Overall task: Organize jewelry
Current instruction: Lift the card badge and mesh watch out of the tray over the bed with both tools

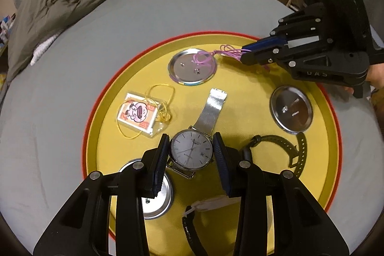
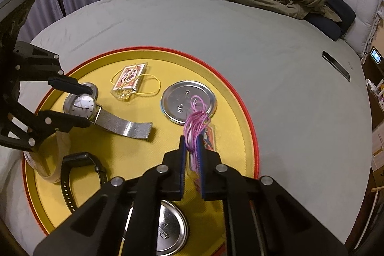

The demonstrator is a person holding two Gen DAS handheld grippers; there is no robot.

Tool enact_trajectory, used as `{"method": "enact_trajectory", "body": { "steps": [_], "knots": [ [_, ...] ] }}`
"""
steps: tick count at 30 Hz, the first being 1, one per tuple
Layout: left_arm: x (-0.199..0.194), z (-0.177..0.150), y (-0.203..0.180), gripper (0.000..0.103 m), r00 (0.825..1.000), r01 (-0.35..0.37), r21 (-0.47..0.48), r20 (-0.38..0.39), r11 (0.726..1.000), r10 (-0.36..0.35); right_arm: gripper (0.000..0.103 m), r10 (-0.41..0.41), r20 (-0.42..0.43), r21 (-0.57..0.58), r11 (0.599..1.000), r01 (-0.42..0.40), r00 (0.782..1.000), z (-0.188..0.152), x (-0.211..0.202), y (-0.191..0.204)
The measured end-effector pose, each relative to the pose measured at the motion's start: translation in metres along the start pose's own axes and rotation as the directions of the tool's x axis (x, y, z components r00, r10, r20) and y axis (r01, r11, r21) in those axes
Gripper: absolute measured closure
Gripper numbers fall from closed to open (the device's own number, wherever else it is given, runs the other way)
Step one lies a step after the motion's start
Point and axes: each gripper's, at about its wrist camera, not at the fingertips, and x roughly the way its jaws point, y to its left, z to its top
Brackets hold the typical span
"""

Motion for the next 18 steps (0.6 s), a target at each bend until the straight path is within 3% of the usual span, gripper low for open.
{"method": "enact_trajectory", "body": {
  "steps": [18],
  "knots": [
    [-0.044,0.005,0.005,0.067,0.998,-0.048,-0.003,0.047,0.999,0.048,0.098,0.006,0.033,-0.009,1.000,-0.006,0.999,0.008,-0.020,0.010]
  ]
}}
